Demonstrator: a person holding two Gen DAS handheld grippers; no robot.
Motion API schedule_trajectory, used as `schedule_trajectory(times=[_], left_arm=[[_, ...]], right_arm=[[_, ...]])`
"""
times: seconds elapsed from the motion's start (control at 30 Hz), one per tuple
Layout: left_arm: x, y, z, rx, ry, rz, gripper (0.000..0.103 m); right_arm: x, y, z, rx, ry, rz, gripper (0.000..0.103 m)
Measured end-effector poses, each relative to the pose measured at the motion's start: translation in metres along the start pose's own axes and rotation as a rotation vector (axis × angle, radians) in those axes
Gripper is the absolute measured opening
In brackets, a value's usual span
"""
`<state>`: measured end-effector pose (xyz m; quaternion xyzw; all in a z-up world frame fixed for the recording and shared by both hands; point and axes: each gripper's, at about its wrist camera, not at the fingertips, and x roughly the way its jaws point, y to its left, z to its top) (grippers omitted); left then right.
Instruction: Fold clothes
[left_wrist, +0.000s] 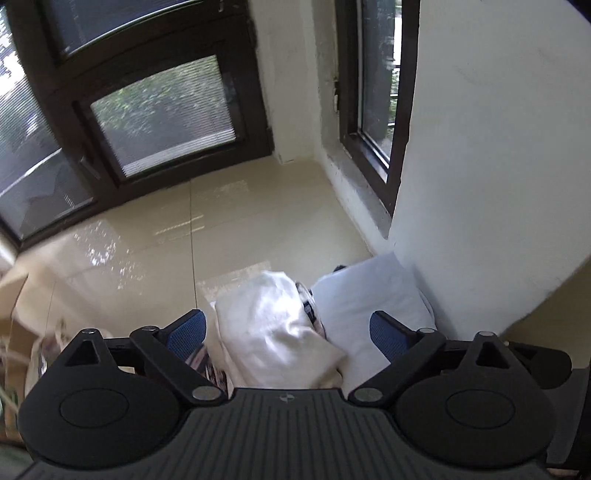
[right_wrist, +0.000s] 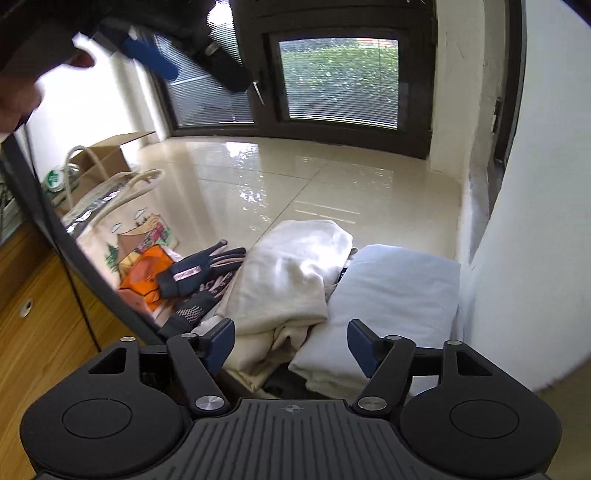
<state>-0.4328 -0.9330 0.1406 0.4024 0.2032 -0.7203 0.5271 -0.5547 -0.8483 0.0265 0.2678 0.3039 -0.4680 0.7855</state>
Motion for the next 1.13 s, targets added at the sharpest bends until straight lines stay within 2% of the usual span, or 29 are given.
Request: schedule_trajectory(times=[0.23,0.4,0.63,0.8,1.0,1.13], left_arm=[[-0.029,-0.010,-0.065,-0.146,0.012,0.089,0.099],[-0.033,-0.012,-0.116,-0.272,-0.010,0.125,0.100],[-0.035,-0.027,-0.187,-0.346,0.000,0.204,0.100],[-0.035,-0.025,-0.227,-0.394,0.035,0.198,0.101],[-0.029,-0.021,-0.261,-0.407,0.109,0.142,0.102],[-0.034,-0.011,-0.276,-0.416,0.079,0.090,0.102]], right_arm=[[-0.021,0.008,-0.024,-0.059,0.011,0.024,0.079],[-0.028,0.014,-0.043,-0.078,0.018,0.026,0.080],[-0.026,0.020,-0.068,-0.064,0.053,0.003,0.080],[-0.023,0.032,-0.079,-0.057,0.063,-0.031,0.084],[-0.022,0.051,-0.088,-0.021,0.064,-0.087,0.085],[-0.021,0.064,-0.093,-0.001,0.063,-0.123,0.086]])
